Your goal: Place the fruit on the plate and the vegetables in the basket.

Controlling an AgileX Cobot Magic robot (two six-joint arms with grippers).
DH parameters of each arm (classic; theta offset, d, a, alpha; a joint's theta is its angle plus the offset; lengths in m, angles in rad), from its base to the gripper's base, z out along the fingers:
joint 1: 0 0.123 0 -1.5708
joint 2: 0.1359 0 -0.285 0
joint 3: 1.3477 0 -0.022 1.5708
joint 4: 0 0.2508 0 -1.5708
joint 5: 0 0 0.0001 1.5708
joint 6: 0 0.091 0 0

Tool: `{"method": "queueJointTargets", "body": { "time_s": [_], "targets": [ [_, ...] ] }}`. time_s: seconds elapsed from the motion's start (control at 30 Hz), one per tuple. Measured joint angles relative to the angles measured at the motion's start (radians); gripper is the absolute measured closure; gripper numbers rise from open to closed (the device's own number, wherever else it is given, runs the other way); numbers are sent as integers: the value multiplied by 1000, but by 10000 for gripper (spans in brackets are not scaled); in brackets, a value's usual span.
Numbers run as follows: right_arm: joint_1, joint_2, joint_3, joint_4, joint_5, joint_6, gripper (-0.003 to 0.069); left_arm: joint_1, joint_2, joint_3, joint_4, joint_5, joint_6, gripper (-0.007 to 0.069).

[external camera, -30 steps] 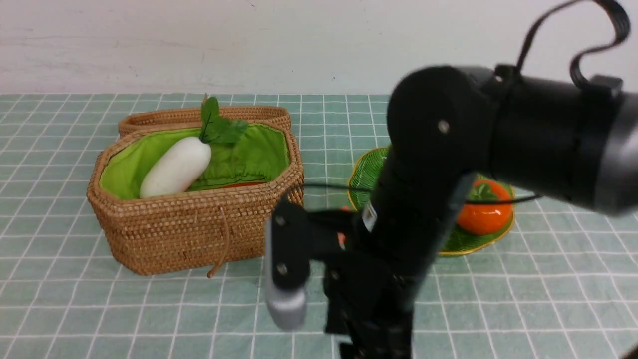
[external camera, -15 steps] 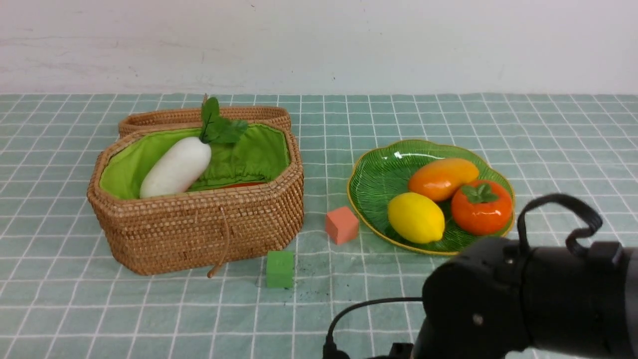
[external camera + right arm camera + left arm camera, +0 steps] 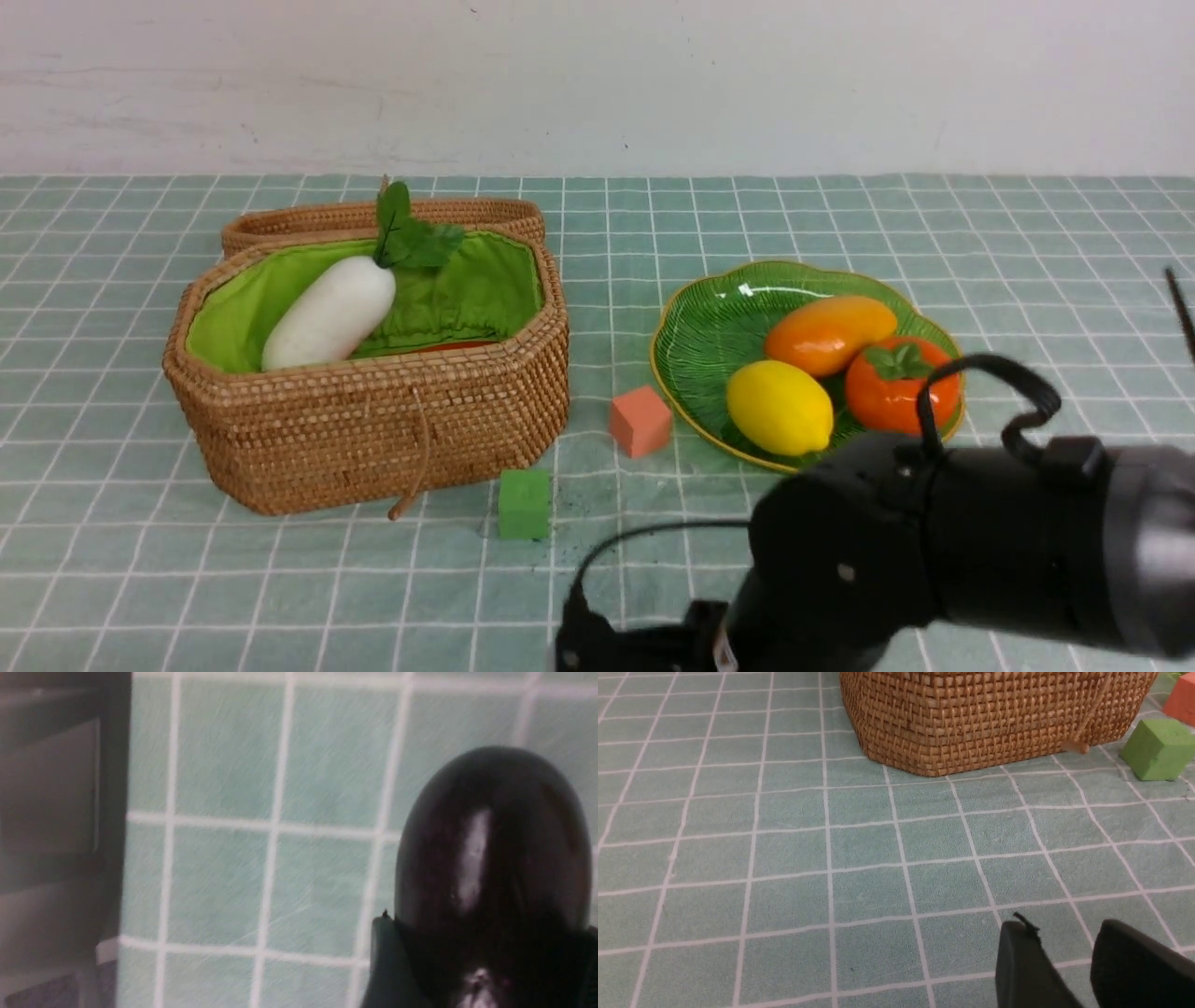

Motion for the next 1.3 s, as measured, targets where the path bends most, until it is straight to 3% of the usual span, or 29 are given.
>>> {"method": "queueJointTargets", "body": {
  "time_s": [0.07, 0.23, 0.43, 0.63, 0.8, 0.97, 1.0, 1.13, 1.3],
  "targets": [
    [0, 1, -50, -15, -14, 0, 255, 0, 0, 0, 0, 0, 0, 398],
    [-26, 40, -348, -89, -234, 0, 255, 0, 0, 0, 0, 0, 0, 395],
    [-81, 235, -695, -3, -578, 0, 255, 0, 0, 0, 0, 0, 0, 389],
    [-83, 429, -822, 29, -738, 0, 255, 0, 0, 0, 0, 0, 0, 389],
    [-89, 484, -825, 33, -721, -2, 244, 0, 0, 0, 0, 0, 0, 389],
    [-113, 467, -831, 35, -684, -1, 11, 0, 0, 0, 0, 0, 0, 389],
    [-115, 459, -831, 35, -668, -1, -4, 0, 0, 0, 0, 0, 0, 389],
    [-125, 406, -831, 35, -540, 1, -7, 0, 0, 0, 0, 0, 0, 389],
    [-134, 287, -831, 19, -161, 53, 129, 0, 0, 0, 0, 0, 0, 387]
  ]
}}
